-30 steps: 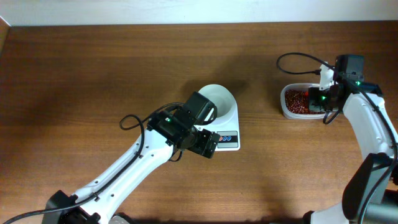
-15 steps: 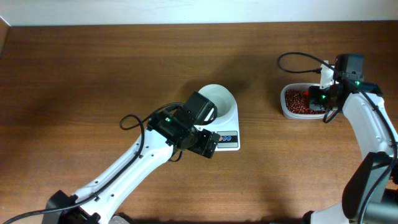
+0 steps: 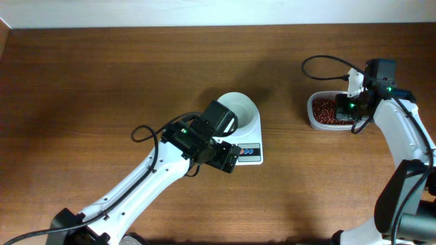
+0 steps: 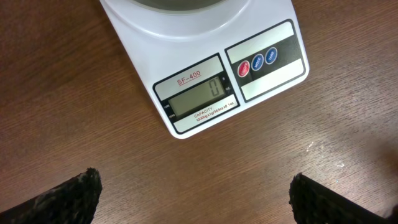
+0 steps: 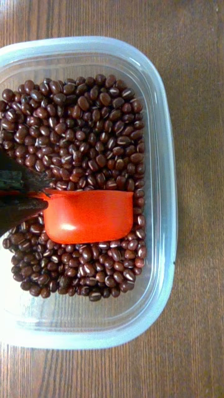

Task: Scoop item into bowl and weigh 50g on scale
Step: 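Dig the red scoop into the red beans with the right gripper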

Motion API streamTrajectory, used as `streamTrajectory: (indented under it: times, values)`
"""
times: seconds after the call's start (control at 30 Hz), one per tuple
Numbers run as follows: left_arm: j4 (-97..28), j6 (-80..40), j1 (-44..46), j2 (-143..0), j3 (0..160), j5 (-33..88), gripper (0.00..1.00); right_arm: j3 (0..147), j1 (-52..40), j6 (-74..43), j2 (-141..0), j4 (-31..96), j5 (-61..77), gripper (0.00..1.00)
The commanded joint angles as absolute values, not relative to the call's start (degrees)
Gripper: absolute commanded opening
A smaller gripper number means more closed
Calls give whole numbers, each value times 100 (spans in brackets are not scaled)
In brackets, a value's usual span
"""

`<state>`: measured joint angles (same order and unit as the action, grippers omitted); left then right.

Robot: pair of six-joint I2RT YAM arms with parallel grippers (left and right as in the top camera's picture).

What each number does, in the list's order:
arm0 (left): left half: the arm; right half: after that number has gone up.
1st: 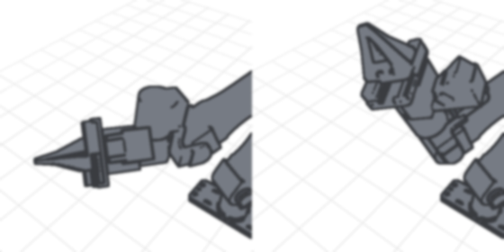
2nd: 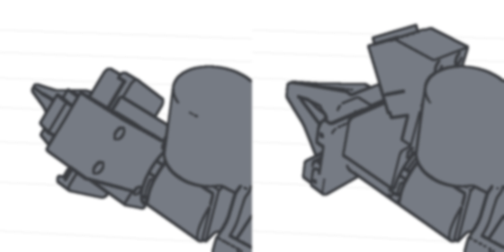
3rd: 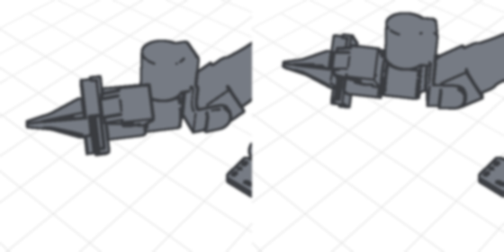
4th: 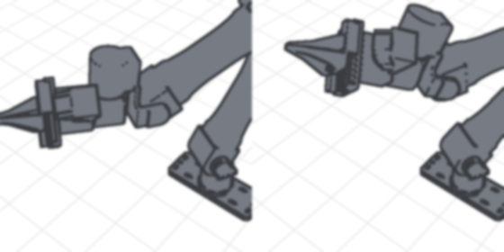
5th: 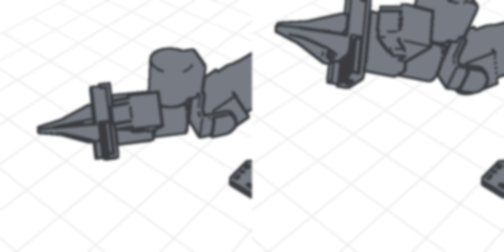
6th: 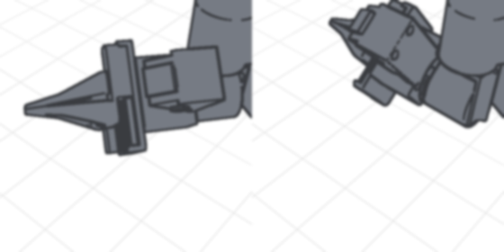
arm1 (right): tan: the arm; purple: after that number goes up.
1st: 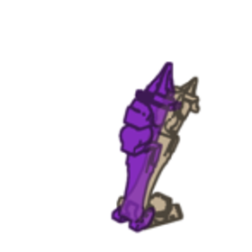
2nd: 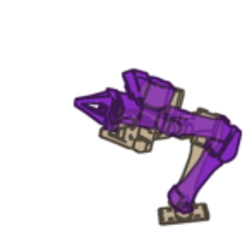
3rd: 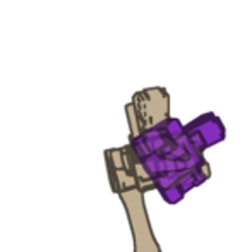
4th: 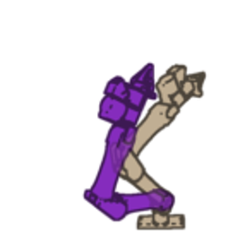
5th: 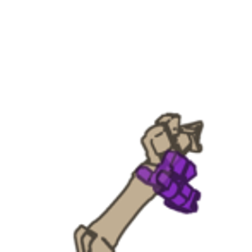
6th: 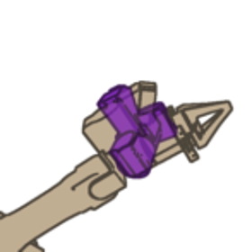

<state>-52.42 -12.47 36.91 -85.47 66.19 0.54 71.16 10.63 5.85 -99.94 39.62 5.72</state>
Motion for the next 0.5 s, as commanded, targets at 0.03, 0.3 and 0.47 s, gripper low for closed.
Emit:
streamTrajectory:
  times: [0.03, 0.3, 0.47]
  values:
    - [-5227, -1275, 3712, -8453, 6567, -1, 99, 7133, 1059, 344, -10208, 3955, 751, 4]
    - [-5229, -1275, 3712, -8453, 6567, -1, 99, 7133, 1184, 158, -10361, 3924, 1680, 4]
    - [-5227, -1275, 3712, -8453, 6567, -1, 99, 7131, 1765, 102, -10363, 3946, 2759, 4]
